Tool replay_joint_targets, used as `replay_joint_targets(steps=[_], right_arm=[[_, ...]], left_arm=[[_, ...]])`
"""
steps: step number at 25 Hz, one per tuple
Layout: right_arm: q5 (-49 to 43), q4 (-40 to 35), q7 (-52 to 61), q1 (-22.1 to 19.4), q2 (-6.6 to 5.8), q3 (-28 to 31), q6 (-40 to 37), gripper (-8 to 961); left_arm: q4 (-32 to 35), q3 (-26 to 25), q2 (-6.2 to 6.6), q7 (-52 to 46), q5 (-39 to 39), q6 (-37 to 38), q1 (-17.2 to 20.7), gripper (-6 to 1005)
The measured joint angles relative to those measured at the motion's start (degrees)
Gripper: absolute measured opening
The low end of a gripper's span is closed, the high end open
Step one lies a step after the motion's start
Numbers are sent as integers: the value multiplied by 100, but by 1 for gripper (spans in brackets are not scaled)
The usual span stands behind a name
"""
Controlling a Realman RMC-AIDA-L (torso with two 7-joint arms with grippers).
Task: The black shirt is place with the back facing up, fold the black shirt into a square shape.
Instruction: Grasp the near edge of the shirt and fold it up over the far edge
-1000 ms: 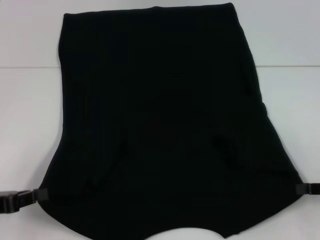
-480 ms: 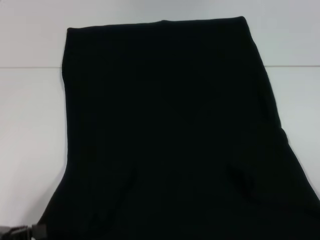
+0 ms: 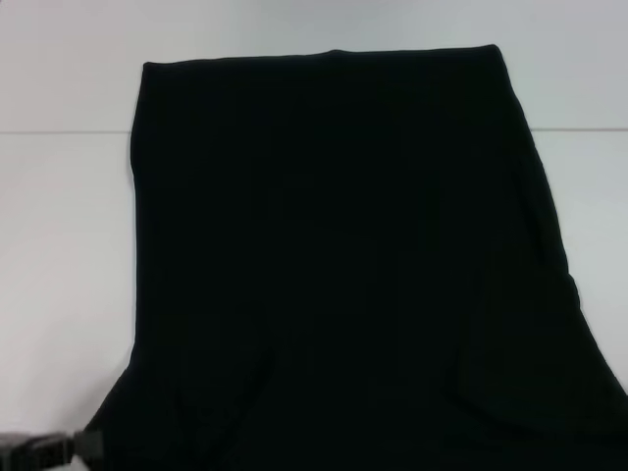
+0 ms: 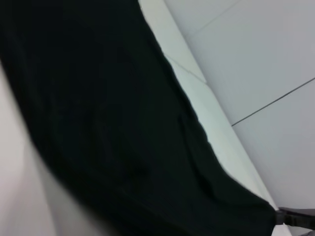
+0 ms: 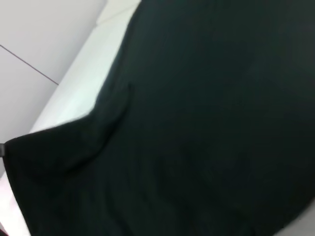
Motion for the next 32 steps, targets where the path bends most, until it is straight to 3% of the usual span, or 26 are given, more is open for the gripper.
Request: replay_joint_targets(steps=[4,11,13,25,32], right_arm=[[23,1,9,447,0,199,25,95],[28,16,221,1376,-23,545,690,105],[35,45,297,1620,-19,566,1052,108],[53,776,654,2837,149,439,3867,127],[58,994,923,3332,263,76,5191,137]], left_arm=[[-281,-160,128,-142,-33,-154,-498,30],[-1153,-229,578,-310,-166,-1219,-1573,29],[-1347,-230,654,-315,-191,-1589,-1791,29],[-1873,-152,654,-397,-703,-4340,-2540,29],[-2062,39,667,-365,-754,-5343,-2888,29]])
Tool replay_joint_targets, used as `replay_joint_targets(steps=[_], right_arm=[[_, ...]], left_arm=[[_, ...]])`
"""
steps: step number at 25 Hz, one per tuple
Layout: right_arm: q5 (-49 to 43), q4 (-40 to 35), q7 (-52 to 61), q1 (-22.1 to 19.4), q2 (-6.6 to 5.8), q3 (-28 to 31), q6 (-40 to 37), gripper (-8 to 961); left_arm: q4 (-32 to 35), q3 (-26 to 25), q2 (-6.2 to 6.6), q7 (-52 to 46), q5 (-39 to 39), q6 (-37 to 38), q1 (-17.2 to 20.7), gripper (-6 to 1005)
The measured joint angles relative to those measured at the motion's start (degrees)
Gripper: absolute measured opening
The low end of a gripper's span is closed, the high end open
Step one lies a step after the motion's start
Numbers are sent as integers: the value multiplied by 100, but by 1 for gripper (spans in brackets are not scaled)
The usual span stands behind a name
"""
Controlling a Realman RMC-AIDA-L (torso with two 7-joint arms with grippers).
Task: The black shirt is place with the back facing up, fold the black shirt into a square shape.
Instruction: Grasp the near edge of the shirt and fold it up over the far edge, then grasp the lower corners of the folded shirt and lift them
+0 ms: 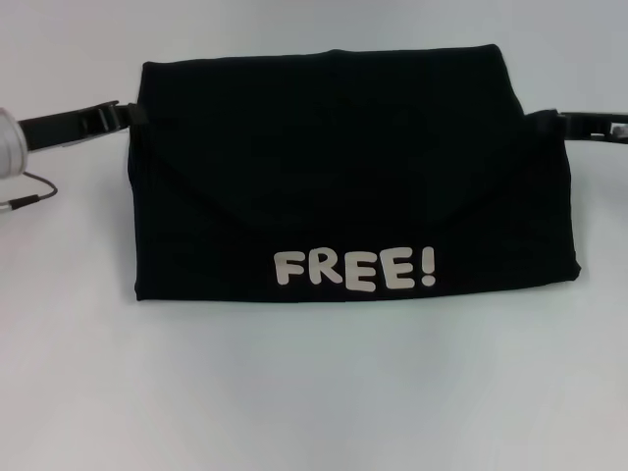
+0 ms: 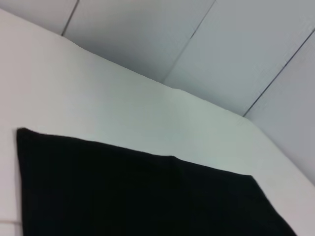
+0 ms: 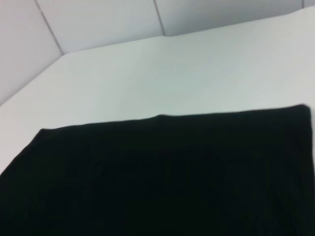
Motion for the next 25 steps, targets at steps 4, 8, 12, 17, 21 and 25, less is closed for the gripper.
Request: replay_joint_targets(steps=[4,8,12,17,21,25], right_arm=[[51,135,119,85,46,-213,311,143],[66,419,121,106,102,-252,609,149],[66,645,121,100,208,-252,966,155],[64,584,71,28,337,-251,1102,163],[63,344,71,-26,349,-252,1050,169],[137,86,108,-93,364,-241,930,450]], left_arm=[[-102,232,-93,57,-8,-396,-64,29],[-285,503,-249,127,-9,-934,-71,29],[-385,807,-413,137,-10,-1461,-54,29],[-420,889,-498,137,-2,-1846,-38,165],[-408,892,-460,108,4,-1869,-33,318],[-365,893,-394,-31,0,-1784,-27,478]])
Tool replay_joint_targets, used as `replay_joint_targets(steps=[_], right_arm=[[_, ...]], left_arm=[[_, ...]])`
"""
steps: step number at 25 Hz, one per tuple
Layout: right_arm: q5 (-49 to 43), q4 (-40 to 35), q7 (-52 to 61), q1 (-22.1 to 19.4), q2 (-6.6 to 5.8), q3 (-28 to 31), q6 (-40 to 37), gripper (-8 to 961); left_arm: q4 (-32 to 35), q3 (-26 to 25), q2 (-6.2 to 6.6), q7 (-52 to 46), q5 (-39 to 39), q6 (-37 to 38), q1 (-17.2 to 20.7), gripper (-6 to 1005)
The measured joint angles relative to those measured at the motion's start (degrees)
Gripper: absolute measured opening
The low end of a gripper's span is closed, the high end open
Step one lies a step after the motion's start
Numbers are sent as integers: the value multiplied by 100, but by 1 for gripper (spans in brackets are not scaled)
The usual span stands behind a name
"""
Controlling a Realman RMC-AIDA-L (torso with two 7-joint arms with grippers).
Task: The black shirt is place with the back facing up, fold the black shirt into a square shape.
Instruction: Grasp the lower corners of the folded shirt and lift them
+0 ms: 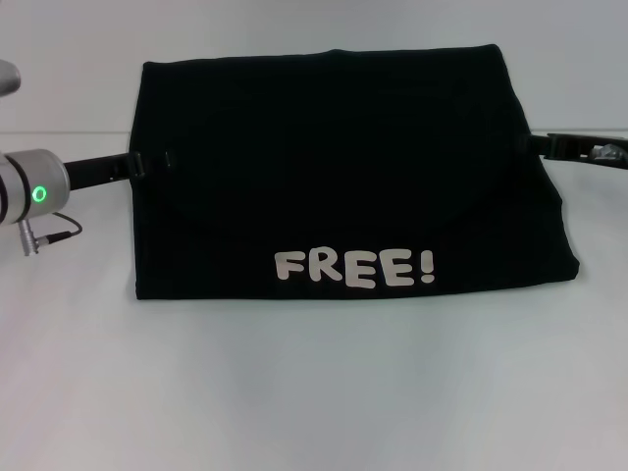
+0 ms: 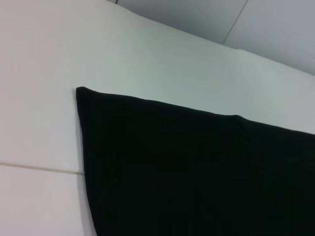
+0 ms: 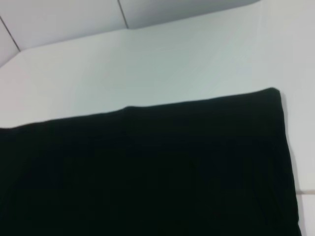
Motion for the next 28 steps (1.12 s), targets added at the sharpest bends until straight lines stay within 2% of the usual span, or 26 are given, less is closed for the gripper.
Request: replay_joint_targets(steps=[4,6,12,15,17,21,28], right_arm=[[74,-216,5,-78,-11,-5,-244,589],[76,-311,30,-132,-35,11,-491,659],[191,-833,135,-478,-78,28,-1711,663],[461,-1009,103,-729,-86,8,-2242,664],[600,-1047,94,-856,-92,3,-2434,665],[718,-1052,92,-992,-99,1,-2506,664],[711,-999,33,-1024,-85,-1,-2488,665]], left_arm=[[270,0,29,-222,15,515,115,644],[536,-1,20,-382,2,931,226,681],[1353,-44,-21,-752,-309,2634,841,792],[1517,-42,-23,-622,-736,3374,1258,788],[1564,-55,-30,-547,-864,3544,1506,785],[1549,-74,-65,-583,-890,3562,1768,783],[1239,217,-135,-721,-844,3131,1768,782]])
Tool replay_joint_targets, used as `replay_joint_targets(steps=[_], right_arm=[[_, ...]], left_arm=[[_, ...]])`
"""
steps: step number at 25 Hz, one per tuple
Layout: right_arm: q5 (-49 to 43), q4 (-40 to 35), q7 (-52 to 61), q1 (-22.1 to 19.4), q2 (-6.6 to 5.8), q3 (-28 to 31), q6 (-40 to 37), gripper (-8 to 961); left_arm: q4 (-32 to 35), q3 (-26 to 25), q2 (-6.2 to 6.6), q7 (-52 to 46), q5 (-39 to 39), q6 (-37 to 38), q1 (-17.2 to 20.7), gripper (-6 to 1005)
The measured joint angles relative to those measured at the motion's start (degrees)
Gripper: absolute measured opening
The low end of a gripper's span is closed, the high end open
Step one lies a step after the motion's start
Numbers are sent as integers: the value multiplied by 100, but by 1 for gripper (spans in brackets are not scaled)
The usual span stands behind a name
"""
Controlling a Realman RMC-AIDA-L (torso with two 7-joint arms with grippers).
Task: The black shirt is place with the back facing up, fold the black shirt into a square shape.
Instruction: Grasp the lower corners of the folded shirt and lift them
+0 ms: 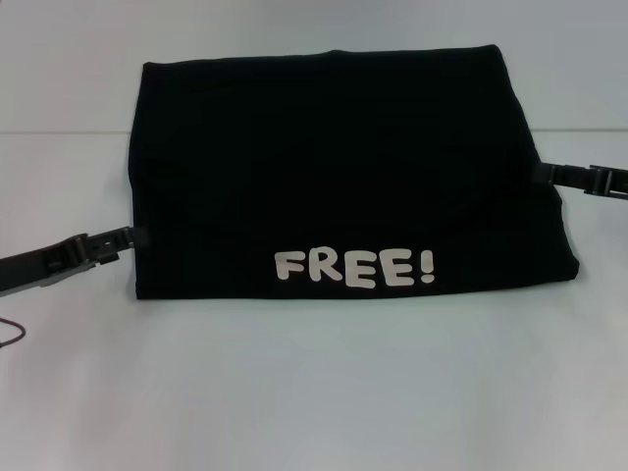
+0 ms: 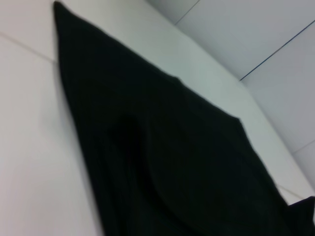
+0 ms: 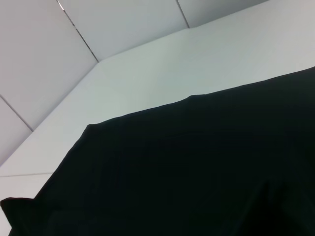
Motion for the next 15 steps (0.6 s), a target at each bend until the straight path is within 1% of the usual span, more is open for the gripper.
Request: replay_joint_targets(steps=[6,11,15], right_arm=[[-1,9,-1,-4,13,0,19,665],[-10,9,-1,9,27,-7,34,665],[-10,9,-1,10,30,-9,34,664]], left_arm=[[-325,403,-26,-9,1,-559,-67,783],[-380,610,-82,13,1,-642,-84,784],[-388,679,-93,15,0,-701,-84,784]])
